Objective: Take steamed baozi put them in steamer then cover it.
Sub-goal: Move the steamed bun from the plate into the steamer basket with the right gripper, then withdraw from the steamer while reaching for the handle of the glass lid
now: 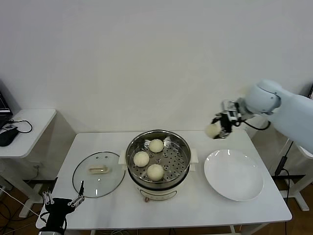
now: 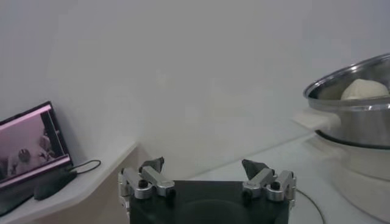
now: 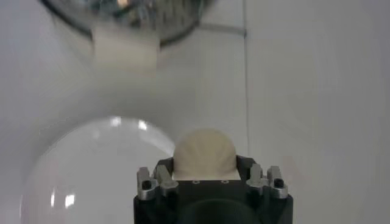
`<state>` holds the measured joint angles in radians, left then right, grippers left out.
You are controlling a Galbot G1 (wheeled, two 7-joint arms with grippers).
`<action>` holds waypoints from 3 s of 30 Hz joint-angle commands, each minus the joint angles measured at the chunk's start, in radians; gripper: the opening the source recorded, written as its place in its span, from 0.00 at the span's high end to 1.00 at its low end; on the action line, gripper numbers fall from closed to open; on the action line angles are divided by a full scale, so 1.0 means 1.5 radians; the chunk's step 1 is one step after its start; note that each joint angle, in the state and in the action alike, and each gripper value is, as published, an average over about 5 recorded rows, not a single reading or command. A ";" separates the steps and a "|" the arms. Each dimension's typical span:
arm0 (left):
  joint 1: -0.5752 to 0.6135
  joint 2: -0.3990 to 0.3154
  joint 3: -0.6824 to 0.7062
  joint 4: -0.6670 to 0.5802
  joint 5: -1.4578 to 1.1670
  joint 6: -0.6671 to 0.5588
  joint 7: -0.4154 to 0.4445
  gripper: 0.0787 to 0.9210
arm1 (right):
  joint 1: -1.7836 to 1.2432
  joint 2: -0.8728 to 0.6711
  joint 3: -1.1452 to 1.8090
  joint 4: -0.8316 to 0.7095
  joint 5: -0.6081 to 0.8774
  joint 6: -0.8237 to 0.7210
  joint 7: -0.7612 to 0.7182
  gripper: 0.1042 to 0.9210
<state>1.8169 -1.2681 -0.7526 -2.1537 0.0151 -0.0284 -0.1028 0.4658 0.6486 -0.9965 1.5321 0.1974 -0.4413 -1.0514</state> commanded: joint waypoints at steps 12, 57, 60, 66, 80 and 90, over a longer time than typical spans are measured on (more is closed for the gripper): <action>-0.008 -0.008 -0.003 0.003 0.003 0.000 0.000 0.12 | 0.019 0.180 -0.148 0.071 0.235 -0.190 0.198 0.34; -0.021 -0.006 -0.004 0.015 0.000 -0.001 -0.001 0.12 | -0.029 0.139 -0.037 0.072 0.205 -0.190 0.185 0.13; -0.022 -0.006 0.000 0.013 0.000 -0.001 0.000 0.12 | -0.044 0.103 -0.007 0.107 0.213 -0.189 0.229 0.12; -0.023 -0.006 0.000 0.014 -0.001 -0.002 -0.001 0.12 | -0.202 -0.024 0.158 0.212 0.237 -0.133 0.466 0.12; -0.050 -0.006 0.038 0.048 0.048 0.038 -0.098 0.12 | -1.157 0.090 1.002 0.329 0.006 0.256 0.677 0.12; -0.086 0.006 0.037 0.089 0.245 0.024 -0.094 0.12 | -1.316 0.429 1.290 0.311 0.042 0.361 0.589 0.12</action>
<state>1.7207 -1.2710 -0.6986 -2.0629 0.1314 0.0055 -0.2246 -0.8522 0.8536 0.2222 1.9590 0.2813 -0.1579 -0.1779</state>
